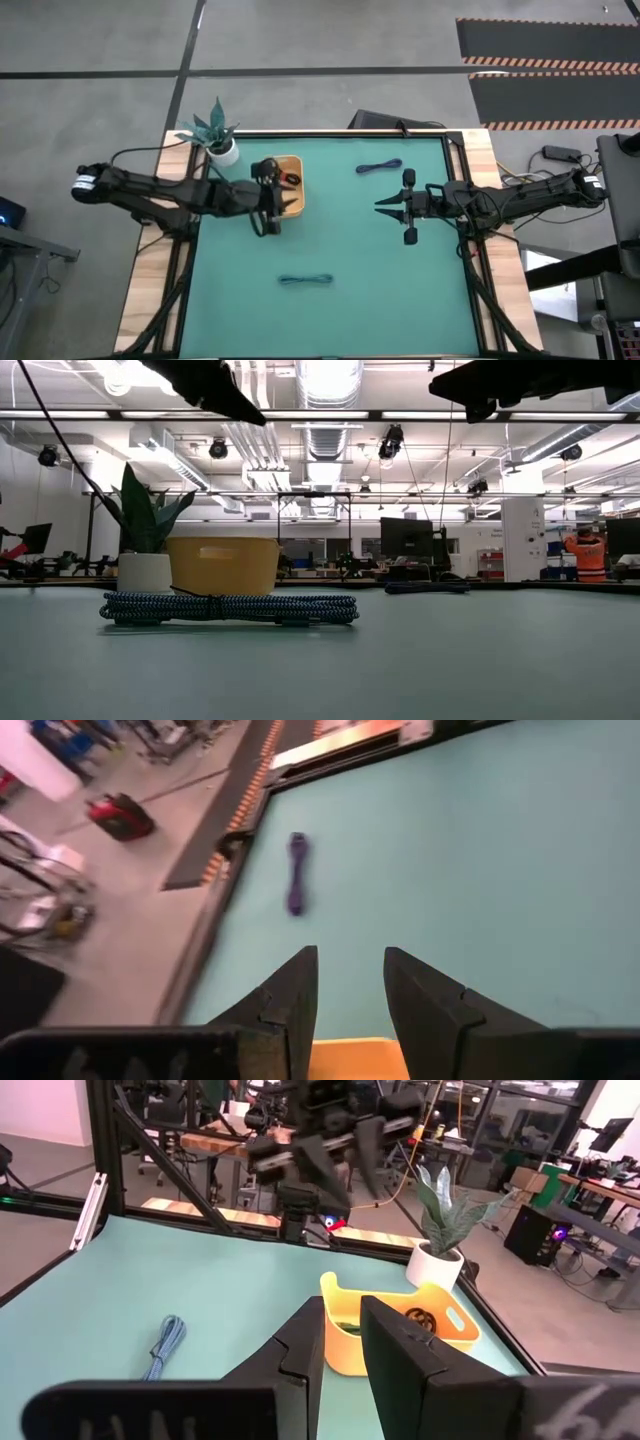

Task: Pick and place USB-C Cables
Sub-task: Put the blue USB cable into the yellow bin

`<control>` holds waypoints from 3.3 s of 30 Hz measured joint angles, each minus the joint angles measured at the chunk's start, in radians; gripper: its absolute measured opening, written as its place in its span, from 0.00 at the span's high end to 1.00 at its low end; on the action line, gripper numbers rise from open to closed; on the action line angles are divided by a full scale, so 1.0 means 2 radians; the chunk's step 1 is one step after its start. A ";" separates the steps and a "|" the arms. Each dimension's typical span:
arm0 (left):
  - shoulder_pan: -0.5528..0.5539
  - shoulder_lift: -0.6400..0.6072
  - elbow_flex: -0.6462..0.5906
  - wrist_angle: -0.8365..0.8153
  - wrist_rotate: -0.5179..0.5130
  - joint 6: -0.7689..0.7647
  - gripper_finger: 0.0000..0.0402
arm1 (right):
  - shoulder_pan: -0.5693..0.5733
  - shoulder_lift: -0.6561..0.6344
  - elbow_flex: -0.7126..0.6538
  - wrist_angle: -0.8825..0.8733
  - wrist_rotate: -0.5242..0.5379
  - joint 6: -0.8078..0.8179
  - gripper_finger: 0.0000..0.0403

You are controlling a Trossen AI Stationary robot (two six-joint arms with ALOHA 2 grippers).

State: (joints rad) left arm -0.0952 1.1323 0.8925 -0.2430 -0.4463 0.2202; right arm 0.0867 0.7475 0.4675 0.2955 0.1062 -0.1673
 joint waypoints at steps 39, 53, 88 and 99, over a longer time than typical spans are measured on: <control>-0.176 0.155 0.049 0.002 0.004 -0.269 0.75 | 0.000 0.000 0.000 0.000 -0.003 0.016 0.85; -0.199 0.245 0.089 -0.004 0.015 -0.312 0.75 | 0.000 0.000 0.000 0.012 -0.052 0.022 0.85; -0.209 0.308 0.090 -0.018 0.040 -0.370 0.74 | 0.000 0.000 0.000 0.018 -0.071 0.021 0.85; -0.209 0.308 0.090 -0.018 0.043 -0.369 0.58 | 0.000 0.000 0.000 0.017 -0.070 0.018 0.85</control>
State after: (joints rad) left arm -0.5140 1.7477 1.0719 -0.2794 -0.3603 -0.5179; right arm 0.0875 0.7471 0.4675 0.3304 -0.0345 -0.1307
